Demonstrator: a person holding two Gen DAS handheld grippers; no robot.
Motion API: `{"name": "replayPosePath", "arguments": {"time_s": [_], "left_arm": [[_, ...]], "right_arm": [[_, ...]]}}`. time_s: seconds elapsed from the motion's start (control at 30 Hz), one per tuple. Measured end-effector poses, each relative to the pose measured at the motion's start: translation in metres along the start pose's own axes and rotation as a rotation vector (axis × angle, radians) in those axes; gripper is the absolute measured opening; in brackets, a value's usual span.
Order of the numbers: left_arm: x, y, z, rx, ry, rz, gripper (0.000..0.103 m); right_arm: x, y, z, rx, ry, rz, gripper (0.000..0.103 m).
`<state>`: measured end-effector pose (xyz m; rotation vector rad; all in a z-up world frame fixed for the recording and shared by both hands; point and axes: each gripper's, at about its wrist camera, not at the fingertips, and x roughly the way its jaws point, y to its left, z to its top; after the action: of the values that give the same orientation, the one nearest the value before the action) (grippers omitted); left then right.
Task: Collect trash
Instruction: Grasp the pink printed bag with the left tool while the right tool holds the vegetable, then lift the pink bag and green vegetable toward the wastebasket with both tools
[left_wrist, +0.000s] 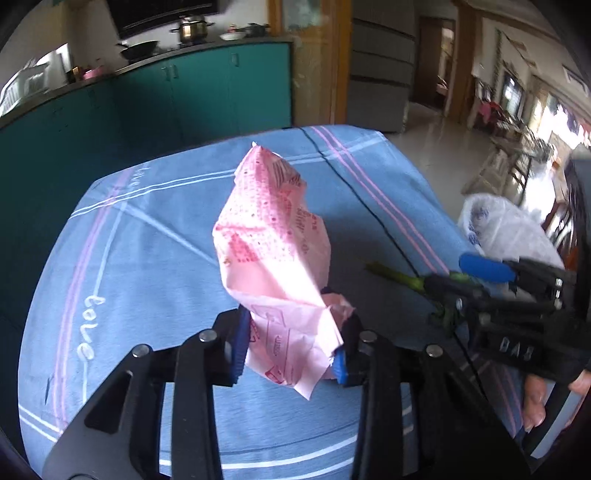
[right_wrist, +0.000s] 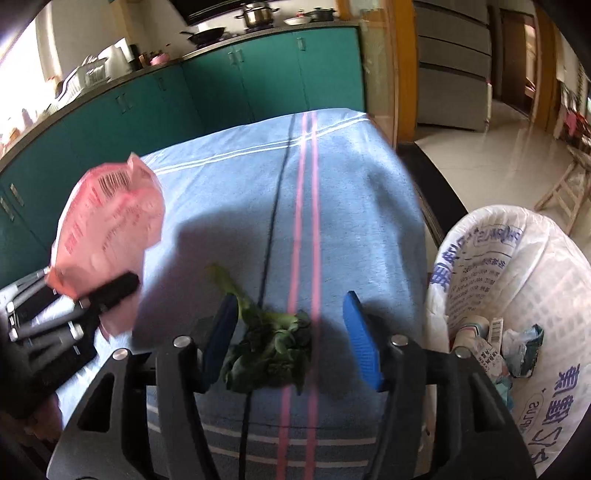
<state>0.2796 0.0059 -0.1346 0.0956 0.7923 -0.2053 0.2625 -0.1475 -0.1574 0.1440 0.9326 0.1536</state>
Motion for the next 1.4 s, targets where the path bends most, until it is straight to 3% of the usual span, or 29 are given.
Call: {"name": "replayPosePath", "arguments": {"time_s": [0.33,0.47,0.77,1.4], "left_arm": [[-0.036,0.038,0.002,-0.093,-0.118,0.084,0.036],[-0.040,0.042,0.003,-0.101,-0.127,0.094,0.037],[-0.041,0.037,0.000,-0.071,-0.142,0.128,0.036],[-0.049,0.025,-0.009,-0.036,-0.171,0.152,0.036]], "right_arm": [[0.007,0.029,-0.009,-0.156,0.001,-0.060,0.060],[0.004,0.035,-0.011,-0.188,-0.014,-0.062,0.036],[-0.006,0.036,-0.011,-0.207,-0.064,-0.066,0.017],[-0.040,0.014,-0.005,-0.114,-0.165,0.046,0.015]]}}
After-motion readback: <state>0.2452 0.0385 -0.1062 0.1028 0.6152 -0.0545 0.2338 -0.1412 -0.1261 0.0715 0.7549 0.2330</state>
